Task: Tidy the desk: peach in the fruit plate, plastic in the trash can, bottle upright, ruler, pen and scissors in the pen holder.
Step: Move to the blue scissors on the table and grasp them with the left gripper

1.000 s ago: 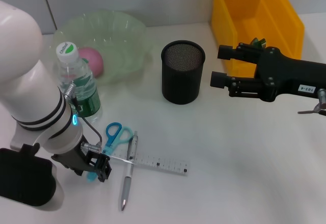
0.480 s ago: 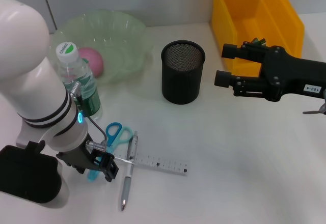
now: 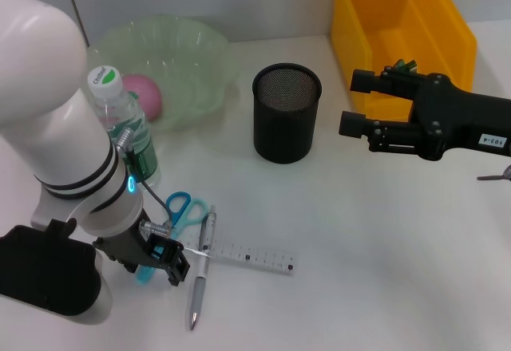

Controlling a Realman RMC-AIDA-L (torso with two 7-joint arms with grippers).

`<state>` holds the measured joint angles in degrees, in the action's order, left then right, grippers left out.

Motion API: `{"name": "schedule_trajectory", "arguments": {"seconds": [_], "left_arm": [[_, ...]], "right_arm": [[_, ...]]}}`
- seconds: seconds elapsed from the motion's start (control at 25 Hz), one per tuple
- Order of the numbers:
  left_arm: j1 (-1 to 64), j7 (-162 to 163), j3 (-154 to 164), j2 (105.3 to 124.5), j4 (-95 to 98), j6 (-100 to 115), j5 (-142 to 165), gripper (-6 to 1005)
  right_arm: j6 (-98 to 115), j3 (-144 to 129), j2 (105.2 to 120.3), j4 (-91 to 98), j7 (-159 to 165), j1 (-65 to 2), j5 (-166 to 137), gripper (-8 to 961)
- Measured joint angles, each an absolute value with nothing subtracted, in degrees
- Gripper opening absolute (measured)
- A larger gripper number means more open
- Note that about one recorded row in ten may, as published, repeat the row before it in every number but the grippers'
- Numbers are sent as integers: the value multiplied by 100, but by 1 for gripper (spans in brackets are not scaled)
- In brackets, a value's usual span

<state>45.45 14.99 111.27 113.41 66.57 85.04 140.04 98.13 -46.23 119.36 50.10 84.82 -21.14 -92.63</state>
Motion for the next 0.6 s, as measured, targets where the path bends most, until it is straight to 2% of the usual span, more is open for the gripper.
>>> {"name": "schedule_trajectory", "arguments": {"seconds": [0.6], "left_arm": [[4544, 1363, 11085, 11338, 6515, 8458, 13941, 640]], "right_arm": [[9775, -4650, 11935, 5010, 8483, -2127, -9263, 825]]}}
